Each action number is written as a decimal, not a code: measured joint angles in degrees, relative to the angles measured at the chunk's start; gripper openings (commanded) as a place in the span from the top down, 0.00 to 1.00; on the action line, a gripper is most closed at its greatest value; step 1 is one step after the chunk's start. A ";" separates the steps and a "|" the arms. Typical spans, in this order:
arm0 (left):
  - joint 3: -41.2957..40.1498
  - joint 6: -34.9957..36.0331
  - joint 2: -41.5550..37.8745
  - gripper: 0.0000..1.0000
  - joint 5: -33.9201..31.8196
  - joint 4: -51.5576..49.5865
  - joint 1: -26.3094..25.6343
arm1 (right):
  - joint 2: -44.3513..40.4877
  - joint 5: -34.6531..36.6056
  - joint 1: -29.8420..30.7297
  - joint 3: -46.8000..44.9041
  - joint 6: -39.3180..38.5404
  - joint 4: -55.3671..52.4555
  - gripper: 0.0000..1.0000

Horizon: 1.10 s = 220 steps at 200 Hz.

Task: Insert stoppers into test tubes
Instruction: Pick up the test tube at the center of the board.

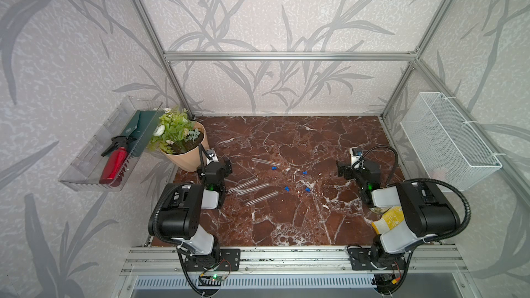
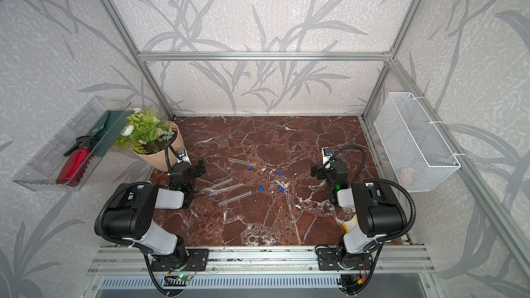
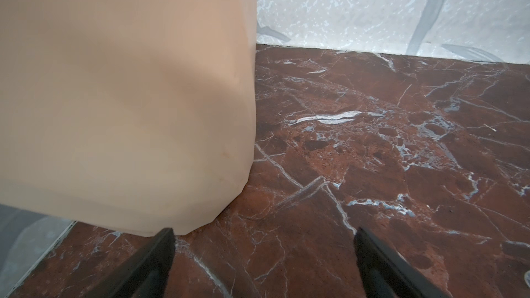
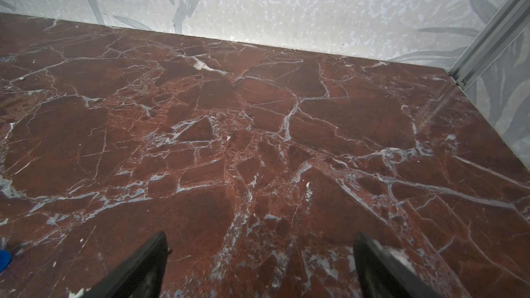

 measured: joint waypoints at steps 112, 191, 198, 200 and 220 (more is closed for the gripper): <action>-0.04 1.40 -18.97 0.02 5.97 -9.40 0.00 | -26.03 6.27 -1.44 -12.70 3.61 3.08 0.01; 12.55 3.45 -37.53 0.06 28.65 -49.09 -0.96 | -42.38 3.80 -1.64 6.62 17.73 -42.07 0.11; 12.94 4.55 -38.05 0.06 30.29 -52.74 -1.88 | -41.72 2.36 -1.60 7.52 18.47 -45.53 0.12; 13.11 5.07 -38.16 0.07 30.69 -53.86 -2.25 | -41.51 2.01 -1.57 7.80 18.56 -46.60 0.13; 14.10 9.66 -38.51 0.11 32.30 -63.56 -7.23 | -39.85 -1.03 -0.70 11.23 19.47 -56.28 0.18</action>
